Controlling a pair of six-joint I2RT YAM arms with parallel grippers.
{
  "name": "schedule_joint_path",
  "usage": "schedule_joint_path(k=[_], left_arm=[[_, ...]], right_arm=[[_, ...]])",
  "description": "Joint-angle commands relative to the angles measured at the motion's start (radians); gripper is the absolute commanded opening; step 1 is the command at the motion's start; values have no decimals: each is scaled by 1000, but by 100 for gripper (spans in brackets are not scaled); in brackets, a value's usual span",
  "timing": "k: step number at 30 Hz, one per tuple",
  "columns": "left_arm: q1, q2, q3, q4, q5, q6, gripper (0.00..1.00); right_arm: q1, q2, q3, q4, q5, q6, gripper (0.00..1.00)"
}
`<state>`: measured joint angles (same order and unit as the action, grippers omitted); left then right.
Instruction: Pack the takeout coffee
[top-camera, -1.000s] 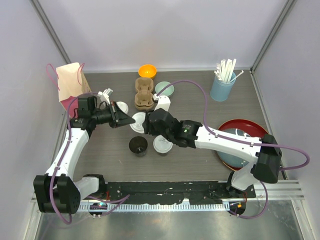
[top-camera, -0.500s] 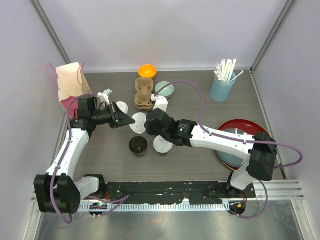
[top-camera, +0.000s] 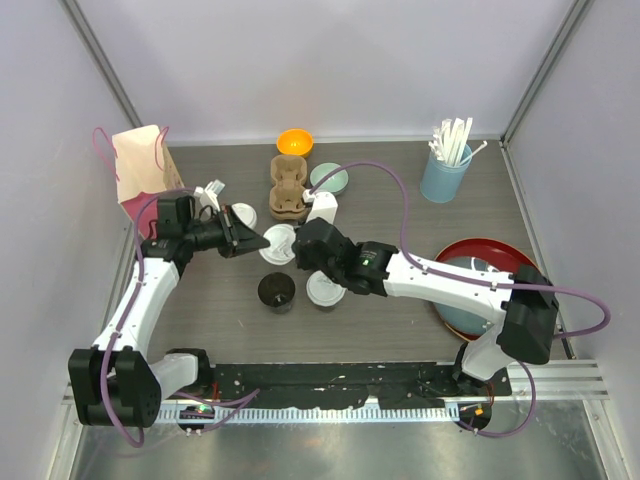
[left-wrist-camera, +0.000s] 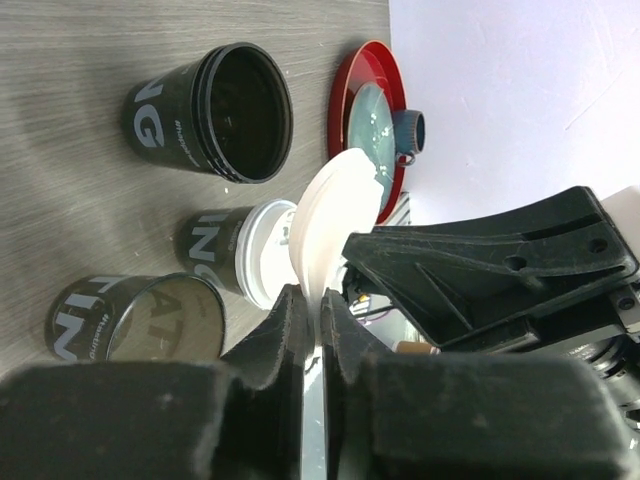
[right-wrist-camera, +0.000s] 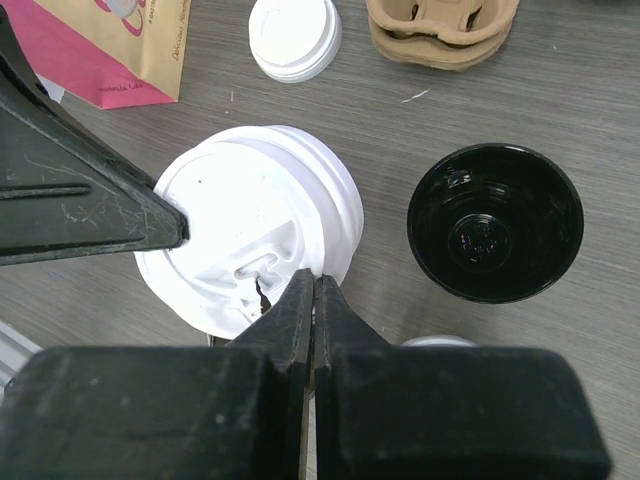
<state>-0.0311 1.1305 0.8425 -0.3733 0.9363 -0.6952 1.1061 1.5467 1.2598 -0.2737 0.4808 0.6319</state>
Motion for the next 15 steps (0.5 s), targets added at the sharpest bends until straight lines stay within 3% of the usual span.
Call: schedule_joint_path(k=[1, 4, 7, 12, 15], left_arm=[[0, -12, 20, -38, -27, 57, 28], [0, -14, 55, -91, -65, 134, 53], [0, -15, 96, -157, -97, 194, 65], [0, -17, 209, -298, -163, 359, 74], [2, -21, 262, -392, -260, 457, 77]], right_arm=[[-2, -48, -20, 47, 25, -67, 1], [-3, -54, -26, 39, 18, -78, 1], [-6, -63, -27, 25, 10, -89, 1], [-15, -48, 59, -120, -62, -132, 1], [-28, -17, 166, -259, -202, -149, 1]])
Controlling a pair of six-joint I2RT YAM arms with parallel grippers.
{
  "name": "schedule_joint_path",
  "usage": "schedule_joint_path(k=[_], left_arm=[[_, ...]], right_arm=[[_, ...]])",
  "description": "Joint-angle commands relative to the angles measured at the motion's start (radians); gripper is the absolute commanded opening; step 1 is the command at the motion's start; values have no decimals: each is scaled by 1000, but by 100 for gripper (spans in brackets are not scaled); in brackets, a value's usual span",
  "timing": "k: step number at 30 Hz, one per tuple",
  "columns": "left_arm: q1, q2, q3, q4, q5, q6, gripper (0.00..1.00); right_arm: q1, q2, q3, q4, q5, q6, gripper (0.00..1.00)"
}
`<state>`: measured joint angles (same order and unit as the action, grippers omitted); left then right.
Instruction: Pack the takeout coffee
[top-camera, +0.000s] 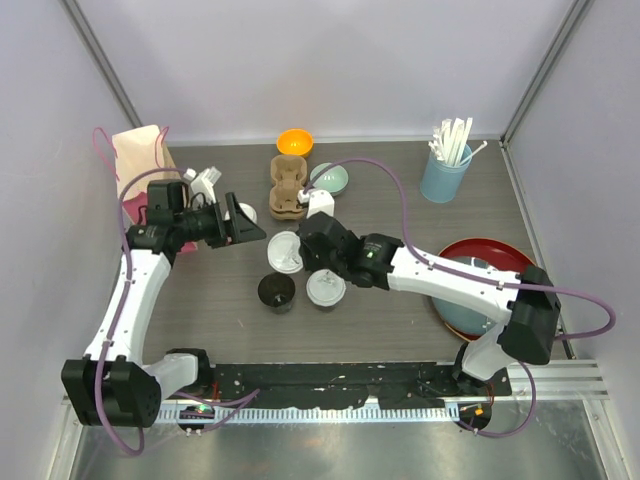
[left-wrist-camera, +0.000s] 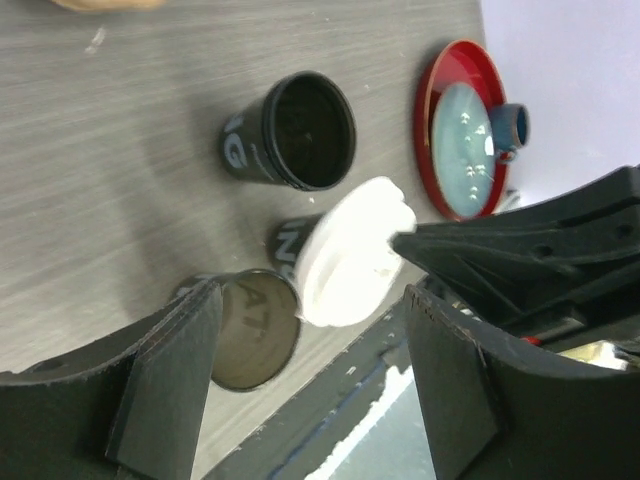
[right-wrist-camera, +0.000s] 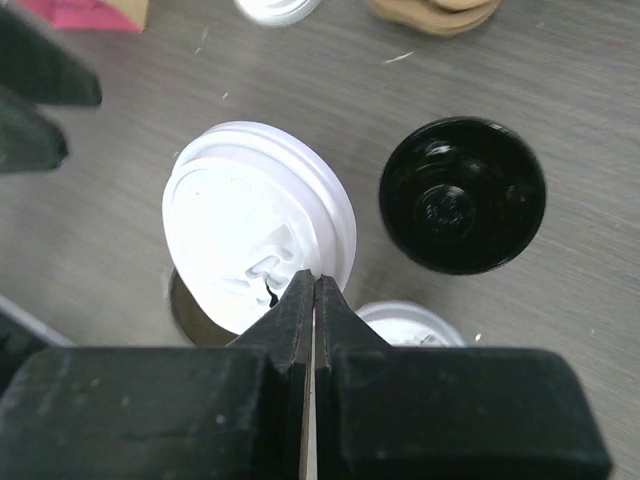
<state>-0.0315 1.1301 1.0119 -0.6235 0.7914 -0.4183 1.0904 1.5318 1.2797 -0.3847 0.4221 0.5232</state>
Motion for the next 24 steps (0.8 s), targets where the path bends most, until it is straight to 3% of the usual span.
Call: schedule_joint_path(k=[1, 7, 12, 18, 24], left_arm=[[4, -26, 112, -157, -136, 232, 77], [22, -27, 106, -215, -195, 323, 76], [27, -20, 85, -222, -213, 342, 65], [54, -26, 65, -222, -227, 369, 50], [54, -20, 51, -214, -208, 372, 44]], right_arm=[[-11, 29, 206, -186, -170, -43, 1], [-32, 131, 328, -324, -445, -81, 1], [-40, 246, 414, -446, -456, -106, 1], [-40, 344, 487, -480, -473, -137, 1], [-40, 383, 537, -523, -444, -147, 1]])
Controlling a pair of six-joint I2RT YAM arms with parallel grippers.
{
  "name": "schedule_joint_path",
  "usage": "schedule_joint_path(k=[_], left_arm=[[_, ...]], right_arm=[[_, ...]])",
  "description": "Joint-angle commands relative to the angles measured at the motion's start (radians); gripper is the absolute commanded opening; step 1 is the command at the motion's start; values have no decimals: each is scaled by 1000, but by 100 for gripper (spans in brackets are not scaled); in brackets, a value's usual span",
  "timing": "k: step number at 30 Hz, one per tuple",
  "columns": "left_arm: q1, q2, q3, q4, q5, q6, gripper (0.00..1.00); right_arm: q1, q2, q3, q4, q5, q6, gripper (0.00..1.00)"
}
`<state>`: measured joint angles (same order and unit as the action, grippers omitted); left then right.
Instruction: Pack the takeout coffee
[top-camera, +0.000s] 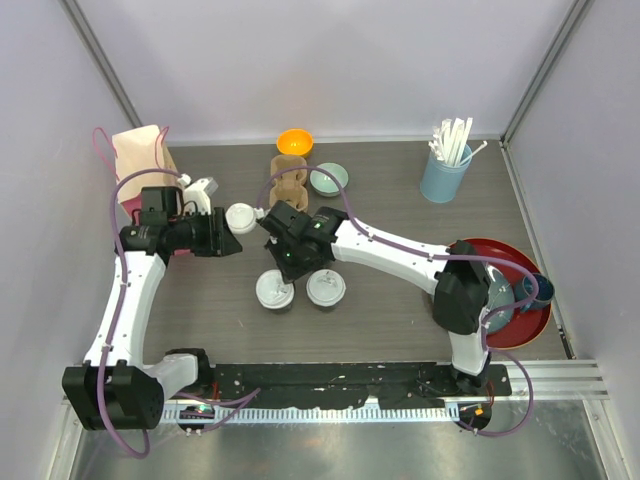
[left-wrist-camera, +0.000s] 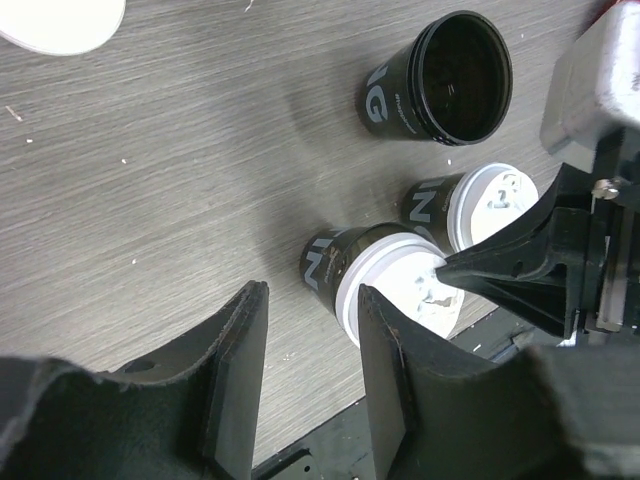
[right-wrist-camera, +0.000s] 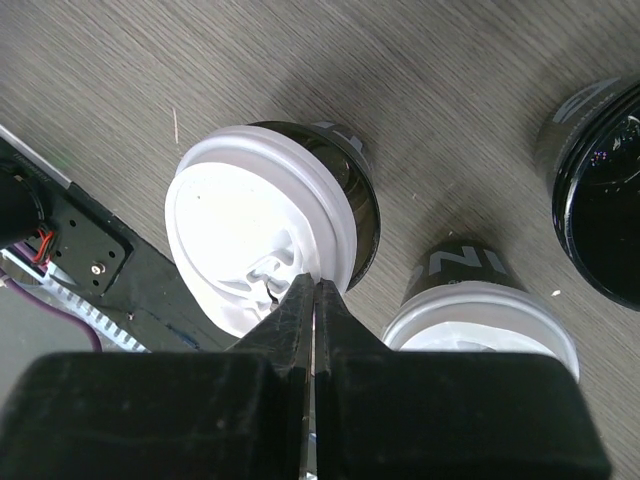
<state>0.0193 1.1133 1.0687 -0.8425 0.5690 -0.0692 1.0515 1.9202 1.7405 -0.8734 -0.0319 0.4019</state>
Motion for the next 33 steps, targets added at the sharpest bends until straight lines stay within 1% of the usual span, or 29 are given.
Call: schedule_joint_path(k=[1, 11, 21, 28, 30, 33], left_arm=[[4, -4, -7, 3, 14, 23, 43], [4, -4, -13, 2, 40, 26, 44], [4, -7, -24, 3, 55, 29, 44], [4, -13, -64, 11, 75, 35, 44], [4, -15, -72, 11, 83, 39, 44], [4, -15, -75, 11, 84, 45, 44]], right_arm=[[-1, -6, 76, -33, 12, -25, 1], [-7, 25, 73, -13, -20, -44, 1], [-22, 42, 56, -3, -16, -54, 1], [-27, 39, 62, -4, -25, -54, 1], [-27, 33, 76, -3, -51, -55, 1], [-27, 5, 76, 4, -45, -46, 1]])
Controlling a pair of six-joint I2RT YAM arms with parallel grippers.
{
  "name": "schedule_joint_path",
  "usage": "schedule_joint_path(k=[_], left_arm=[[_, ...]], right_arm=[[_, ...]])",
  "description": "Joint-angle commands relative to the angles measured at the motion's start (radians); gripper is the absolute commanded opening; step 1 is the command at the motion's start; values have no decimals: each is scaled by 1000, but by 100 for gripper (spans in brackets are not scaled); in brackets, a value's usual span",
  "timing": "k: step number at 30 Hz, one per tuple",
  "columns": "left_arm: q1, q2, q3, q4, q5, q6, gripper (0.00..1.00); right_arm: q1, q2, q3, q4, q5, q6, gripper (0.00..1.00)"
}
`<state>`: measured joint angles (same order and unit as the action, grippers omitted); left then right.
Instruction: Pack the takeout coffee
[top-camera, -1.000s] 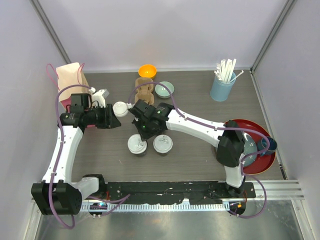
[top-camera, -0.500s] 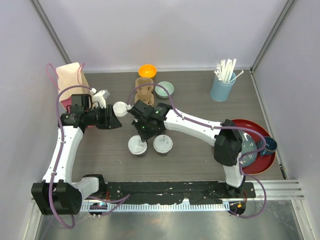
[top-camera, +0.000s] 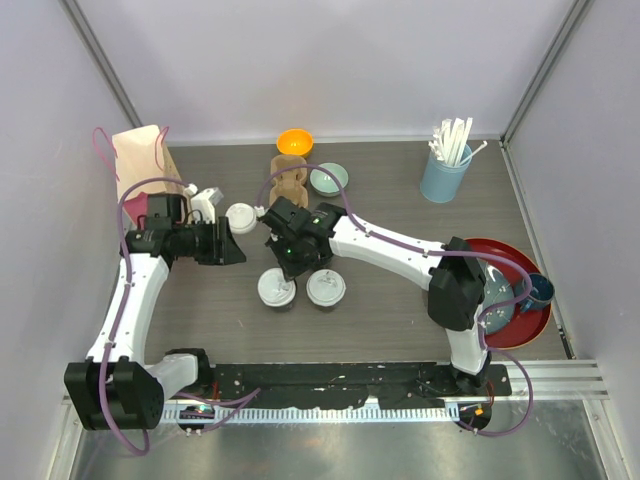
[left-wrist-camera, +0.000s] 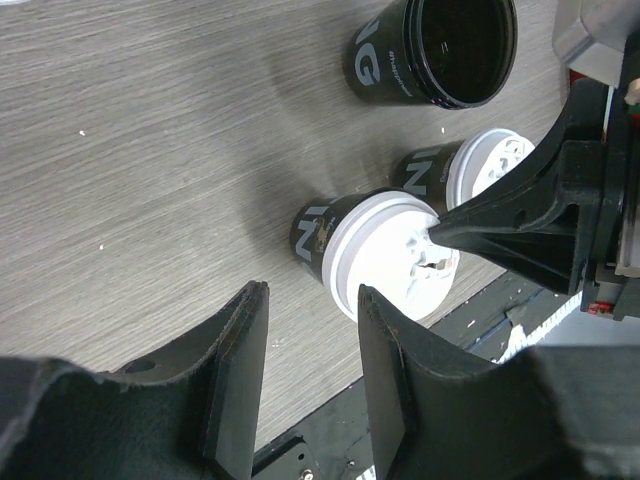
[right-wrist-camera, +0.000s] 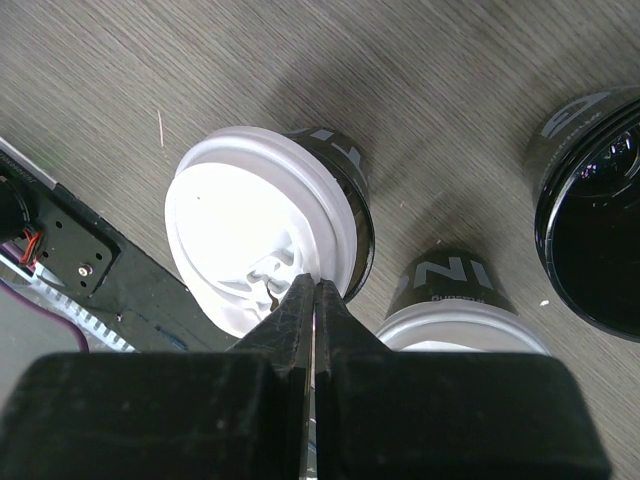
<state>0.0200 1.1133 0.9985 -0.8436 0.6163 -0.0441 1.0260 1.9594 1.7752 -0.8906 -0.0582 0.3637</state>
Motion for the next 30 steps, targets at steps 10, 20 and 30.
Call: schedule_joint_path(k=[10, 20, 30], left_arm=[[-11, 2, -1, 6, 235, 67, 62], [-9, 34, 112, -6, 562, -42, 79], [-46, -43, 175, 274, 730, -347, 75]], right_arm=[[-46, -143, -62, 90, -109, -22, 1], [-129, -393, -192, 176, -170, -68, 1], [-181, -580, -244, 308, -270, -77, 1]])
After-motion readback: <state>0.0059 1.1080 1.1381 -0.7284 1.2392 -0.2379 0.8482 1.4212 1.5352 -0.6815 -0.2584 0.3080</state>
